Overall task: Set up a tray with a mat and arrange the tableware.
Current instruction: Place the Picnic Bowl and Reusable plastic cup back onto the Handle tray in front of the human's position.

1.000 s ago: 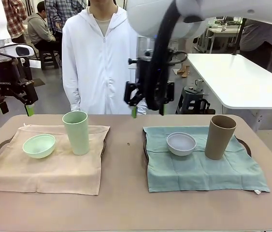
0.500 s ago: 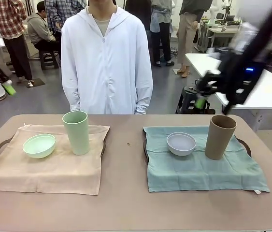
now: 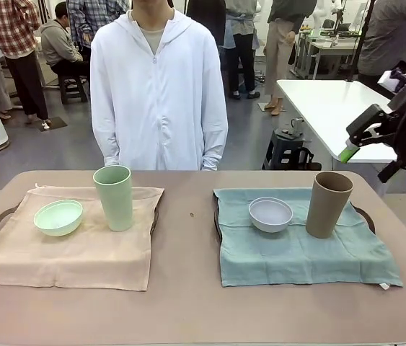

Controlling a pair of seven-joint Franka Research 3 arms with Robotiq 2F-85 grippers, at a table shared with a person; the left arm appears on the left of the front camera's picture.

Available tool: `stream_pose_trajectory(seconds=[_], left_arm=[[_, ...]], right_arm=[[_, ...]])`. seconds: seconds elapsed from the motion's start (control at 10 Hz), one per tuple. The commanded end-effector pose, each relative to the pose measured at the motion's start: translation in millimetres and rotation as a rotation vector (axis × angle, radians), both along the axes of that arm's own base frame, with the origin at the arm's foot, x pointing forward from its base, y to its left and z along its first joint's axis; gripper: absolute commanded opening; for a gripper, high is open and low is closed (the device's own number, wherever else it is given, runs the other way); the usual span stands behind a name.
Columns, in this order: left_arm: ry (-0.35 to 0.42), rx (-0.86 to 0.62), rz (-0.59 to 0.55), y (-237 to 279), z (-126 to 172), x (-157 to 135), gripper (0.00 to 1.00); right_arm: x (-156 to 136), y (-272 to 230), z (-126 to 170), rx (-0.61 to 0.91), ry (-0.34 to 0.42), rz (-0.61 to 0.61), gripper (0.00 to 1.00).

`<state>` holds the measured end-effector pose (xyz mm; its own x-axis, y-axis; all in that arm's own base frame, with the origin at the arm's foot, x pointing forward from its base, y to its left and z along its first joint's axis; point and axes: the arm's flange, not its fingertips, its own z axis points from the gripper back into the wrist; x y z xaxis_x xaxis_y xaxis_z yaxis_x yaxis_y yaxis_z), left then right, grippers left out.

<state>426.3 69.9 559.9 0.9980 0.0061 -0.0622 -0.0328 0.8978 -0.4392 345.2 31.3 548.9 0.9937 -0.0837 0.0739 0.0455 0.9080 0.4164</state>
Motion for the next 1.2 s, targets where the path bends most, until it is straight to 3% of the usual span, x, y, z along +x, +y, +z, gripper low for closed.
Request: stream_pose_trajectory(seconds=[0.0,0.2,0.4,0.7,0.9,1.1], left_arm=[[0.008,-0.003,0.007,4.1,-3.7,1.0,0.96],[0.004,-0.206,0.047,50.3,4.4,-16.9,0.96],[-0.036,-0.386,0.024,90.8,9.3,-40.3,0.96],[-0.081,-0.655,0.117,147.9,-0.6,-68.2,0.96],[-0.066,-0.700,0.189,182.7,-2.5,-85.6,0.96],[-0.019,-0.704,0.273,211.8,-10.8,-93.4,0.96]], right_arm=[[-3.4,-10.1,1.9,0.015,-0.007,-0.020,1.00],[-14.4,-73.7,-1.2,0.184,0.018,-0.102,1.00],[-34.8,-126.9,0.6,0.363,-0.009,-0.140,1.00],[-73.9,-197.9,-20.4,0.667,-0.068,-0.184,1.00],[-104.5,-231.5,-40.3,0.829,-0.095,-0.214,1.00],[-140.3,-254.0,-54.9,0.900,-0.112,-0.241,1.00]])
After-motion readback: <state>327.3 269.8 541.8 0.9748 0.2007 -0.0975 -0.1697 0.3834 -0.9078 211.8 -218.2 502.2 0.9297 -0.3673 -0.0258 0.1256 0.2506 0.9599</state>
